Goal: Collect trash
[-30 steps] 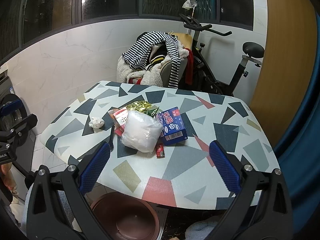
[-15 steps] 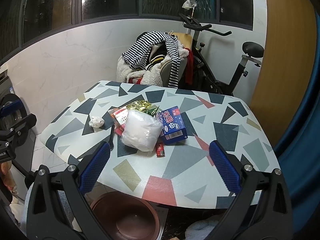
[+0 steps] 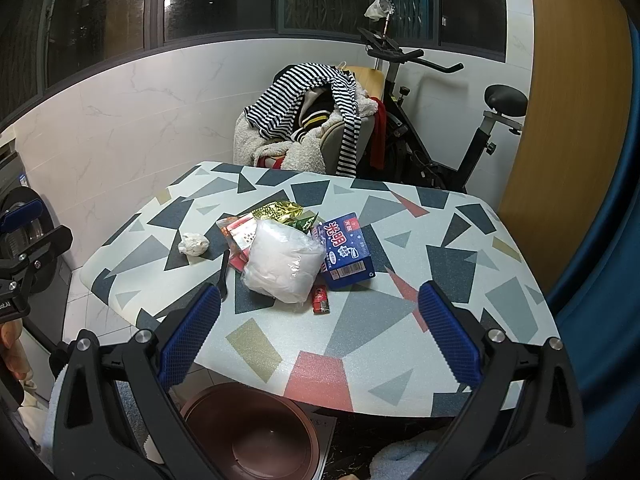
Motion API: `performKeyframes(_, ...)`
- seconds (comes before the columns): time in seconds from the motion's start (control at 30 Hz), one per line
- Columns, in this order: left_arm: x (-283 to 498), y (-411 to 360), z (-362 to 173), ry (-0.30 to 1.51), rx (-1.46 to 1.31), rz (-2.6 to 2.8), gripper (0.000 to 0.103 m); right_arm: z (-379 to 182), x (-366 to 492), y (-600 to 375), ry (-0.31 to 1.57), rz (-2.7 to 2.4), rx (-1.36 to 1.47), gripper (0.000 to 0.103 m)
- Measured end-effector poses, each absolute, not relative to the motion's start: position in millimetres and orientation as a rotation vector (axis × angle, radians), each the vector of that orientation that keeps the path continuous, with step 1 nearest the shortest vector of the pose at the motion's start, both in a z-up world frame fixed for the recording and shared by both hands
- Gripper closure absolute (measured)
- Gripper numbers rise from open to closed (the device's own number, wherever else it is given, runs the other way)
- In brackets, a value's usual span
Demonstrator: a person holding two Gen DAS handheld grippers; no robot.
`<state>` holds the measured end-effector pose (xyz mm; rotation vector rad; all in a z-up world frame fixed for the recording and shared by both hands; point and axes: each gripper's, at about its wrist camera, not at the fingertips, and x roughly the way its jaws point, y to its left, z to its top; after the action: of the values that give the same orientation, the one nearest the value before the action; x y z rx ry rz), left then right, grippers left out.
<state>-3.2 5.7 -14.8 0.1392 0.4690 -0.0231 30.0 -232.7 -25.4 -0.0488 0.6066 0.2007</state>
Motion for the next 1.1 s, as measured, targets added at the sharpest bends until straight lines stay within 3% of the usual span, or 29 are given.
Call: performKeyframes(1.1,0,4,-5,0.471,0.121,-0.024,0.005,-21,30,-232,0.598,0.199,-0.059,0.006)
